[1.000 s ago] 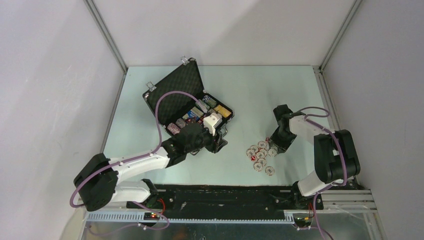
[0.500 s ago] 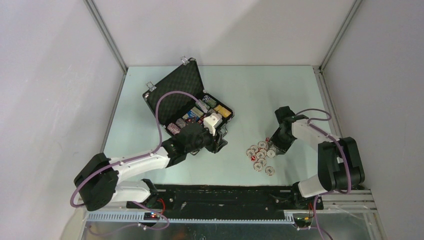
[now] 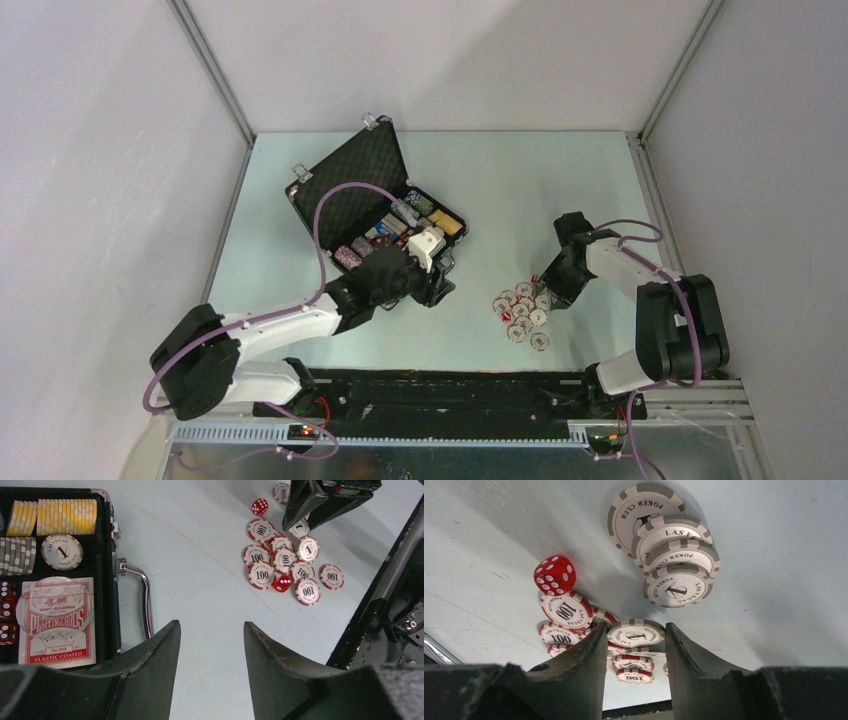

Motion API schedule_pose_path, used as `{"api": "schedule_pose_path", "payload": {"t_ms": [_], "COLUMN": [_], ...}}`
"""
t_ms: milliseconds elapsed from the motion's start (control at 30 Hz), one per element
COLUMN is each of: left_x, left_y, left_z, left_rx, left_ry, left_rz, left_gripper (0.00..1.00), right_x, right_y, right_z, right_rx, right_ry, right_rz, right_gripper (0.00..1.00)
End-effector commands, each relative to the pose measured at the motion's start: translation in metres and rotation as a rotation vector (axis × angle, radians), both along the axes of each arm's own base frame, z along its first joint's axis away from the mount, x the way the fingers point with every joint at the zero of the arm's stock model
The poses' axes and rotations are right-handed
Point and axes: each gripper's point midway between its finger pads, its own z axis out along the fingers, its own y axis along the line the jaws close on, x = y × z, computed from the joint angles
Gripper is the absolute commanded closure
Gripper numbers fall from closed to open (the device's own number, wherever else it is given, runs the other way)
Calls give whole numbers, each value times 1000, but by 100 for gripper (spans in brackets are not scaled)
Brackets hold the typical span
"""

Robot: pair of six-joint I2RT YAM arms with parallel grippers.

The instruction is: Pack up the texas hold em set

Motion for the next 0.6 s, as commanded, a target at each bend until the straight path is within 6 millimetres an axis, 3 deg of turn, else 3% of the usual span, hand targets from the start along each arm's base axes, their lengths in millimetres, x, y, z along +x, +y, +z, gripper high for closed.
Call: {"api": "schedule_pose_path", "payload": {"t_ms": [0,567], "left_x": [7,6], "left_y": [-5,-6], "left_z": [12,12], "left_rx": [-25,-25], "left_ry": [-40,-40], "left_rz": [-6,-8], "left_gripper": [44,44], "right_x": [-1,-20], "right_y": [0,1], "right_z": [-1,-18], "right_rx": [6,-80], "right_ry": [8,42], "right_rz": [15,34], "right_gripper": [63,55]}}
